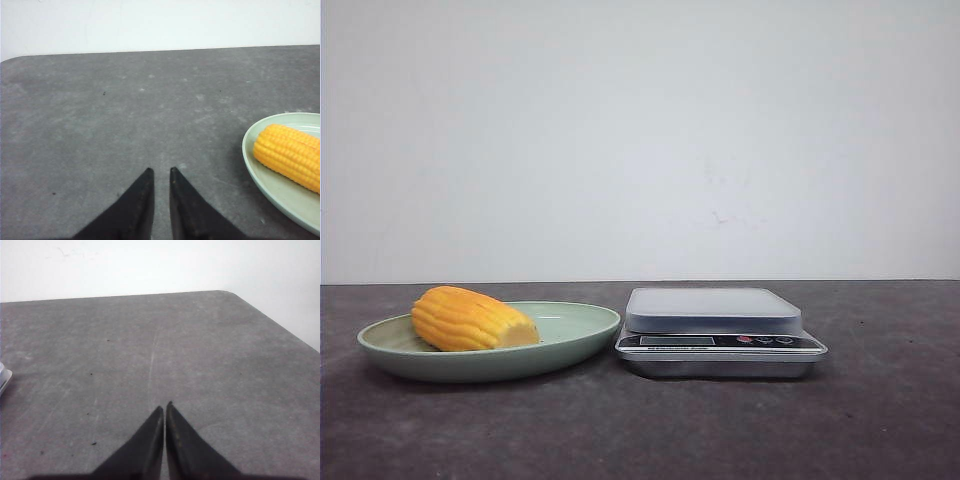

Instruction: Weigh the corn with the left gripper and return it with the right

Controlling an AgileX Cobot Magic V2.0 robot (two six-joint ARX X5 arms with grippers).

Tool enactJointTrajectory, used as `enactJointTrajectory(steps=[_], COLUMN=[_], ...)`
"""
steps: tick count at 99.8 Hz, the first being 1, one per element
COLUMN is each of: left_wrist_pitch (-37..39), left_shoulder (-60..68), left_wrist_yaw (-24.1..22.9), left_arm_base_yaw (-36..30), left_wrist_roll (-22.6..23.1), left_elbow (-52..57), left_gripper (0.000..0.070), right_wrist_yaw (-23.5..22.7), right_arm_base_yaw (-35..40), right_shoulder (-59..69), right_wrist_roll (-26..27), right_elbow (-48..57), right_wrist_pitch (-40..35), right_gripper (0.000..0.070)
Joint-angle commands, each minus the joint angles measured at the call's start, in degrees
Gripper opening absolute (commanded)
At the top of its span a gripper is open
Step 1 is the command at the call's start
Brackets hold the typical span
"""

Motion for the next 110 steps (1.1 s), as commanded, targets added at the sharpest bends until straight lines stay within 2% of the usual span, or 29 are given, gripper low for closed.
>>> enactJointTrajectory(steps=[1, 86, 93, 110], left_wrist_pitch=[-0.26, -0.24, -0.26, -0.85], left_shoulder=[-0.07, -0.07, -0.07, -0.07], left_wrist_yaw=[0.04, 0.04, 0.07, 0.37], left_arm_base_yaw=[-0.09, -0.09, -0.09, -0.09], left_wrist_roll=[-0.22, -0.48, -3.72, -15.58], left_elbow=[-1.01, -1.01, -0.92, 0.11], left_gripper=[0.0016, 0.0016, 0.0016, 0.0016], right_wrist_yaw=[0.0, -0.02, -0.07, -0.26], right_arm_base_yaw=[0.09, 0.09, 0.09, 0.13], right_shoulder=[-0.09, -0.09, -0.09, -0.09], right_wrist_roll=[0.2, 0.31, 1.14, 4.68], right_elbow=[-0.11, -0.11, -0.11, -0.11], right_wrist_pitch=[-0.02, 0.02, 0.28, 3.98], right_gripper=[0.0, 0.0, 0.0, 0.0])
